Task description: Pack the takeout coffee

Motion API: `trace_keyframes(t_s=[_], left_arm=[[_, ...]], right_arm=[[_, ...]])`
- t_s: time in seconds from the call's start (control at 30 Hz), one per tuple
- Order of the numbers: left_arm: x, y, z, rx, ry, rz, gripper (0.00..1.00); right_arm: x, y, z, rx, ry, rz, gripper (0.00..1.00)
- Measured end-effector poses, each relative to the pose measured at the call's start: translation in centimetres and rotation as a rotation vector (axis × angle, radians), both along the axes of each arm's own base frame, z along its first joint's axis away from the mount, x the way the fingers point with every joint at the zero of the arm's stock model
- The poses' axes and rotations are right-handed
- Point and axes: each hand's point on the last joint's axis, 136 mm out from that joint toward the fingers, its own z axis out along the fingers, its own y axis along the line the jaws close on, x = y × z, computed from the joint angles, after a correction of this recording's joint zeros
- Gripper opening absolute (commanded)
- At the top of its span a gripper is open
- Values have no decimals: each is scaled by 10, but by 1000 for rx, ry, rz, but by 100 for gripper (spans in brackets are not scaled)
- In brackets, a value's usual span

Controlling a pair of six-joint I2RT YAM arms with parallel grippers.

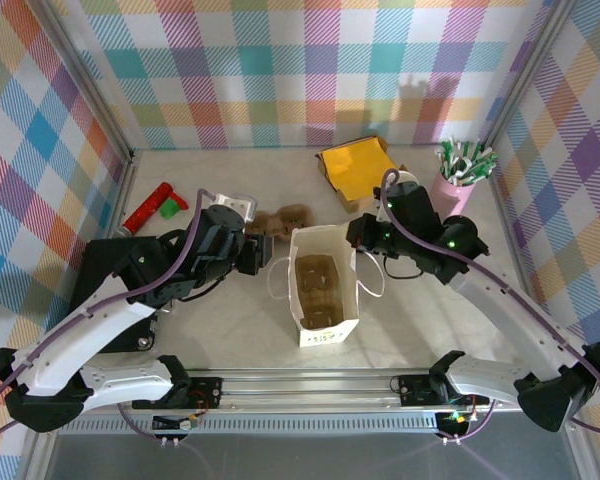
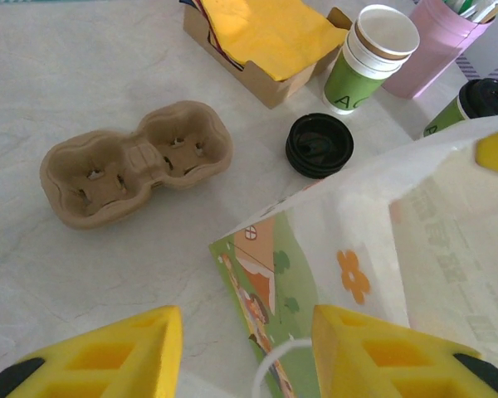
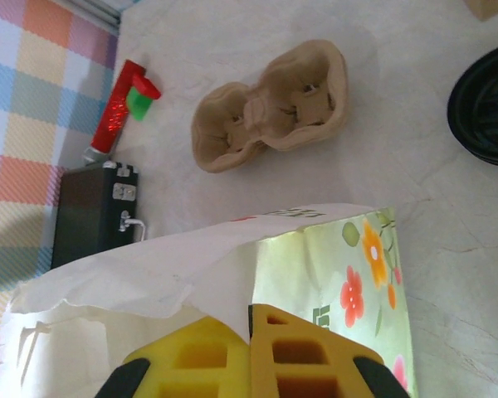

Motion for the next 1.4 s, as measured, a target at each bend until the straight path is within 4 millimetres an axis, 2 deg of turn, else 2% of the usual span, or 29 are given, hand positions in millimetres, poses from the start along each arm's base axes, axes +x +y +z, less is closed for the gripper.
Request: trace_keyframes(t_s=[0.13, 0.27, 0.4, 0.53, 0.6, 0.8, 0.97, 1.17, 1.27, 1.4], left_arm=[[-2, 4, -2, 1, -2, 8, 46], [-3, 9, 0, -4, -11, 15, 47], [-4, 13, 2, -10, -20, 23, 47], [-4, 14, 3, -14, -23, 28, 48], [-5, 15, 4, -15, -23, 28, 48], [-6, 17, 2, -6, -19, 32, 50], [-8, 26, 4, -7, -31, 53, 57], [-6, 40, 8, -6, -62, 116, 64], [-5, 44, 5, 9, -66, 135, 66], [-3, 47, 2, 23, -70, 151, 67]], right_arm=[[5, -2, -11, -16, 39, -26, 12], [8, -7, -13, -31, 47, -52, 16], [12, -10, -13, -36, 48, -77, 32], [18, -12, -11, -49, 45, -87, 41], [20, -15, -7, -57, 39, -91, 51], [29, -36, 34, -100, -77, -113, 64], [27, -82, 56, -174, -172, -193, 72], [29, -150, 61, -306, -211, -343, 81], [33, -184, 53, -370, -190, -417, 85], [38, -226, 26, -442, -90, -500, 88]])
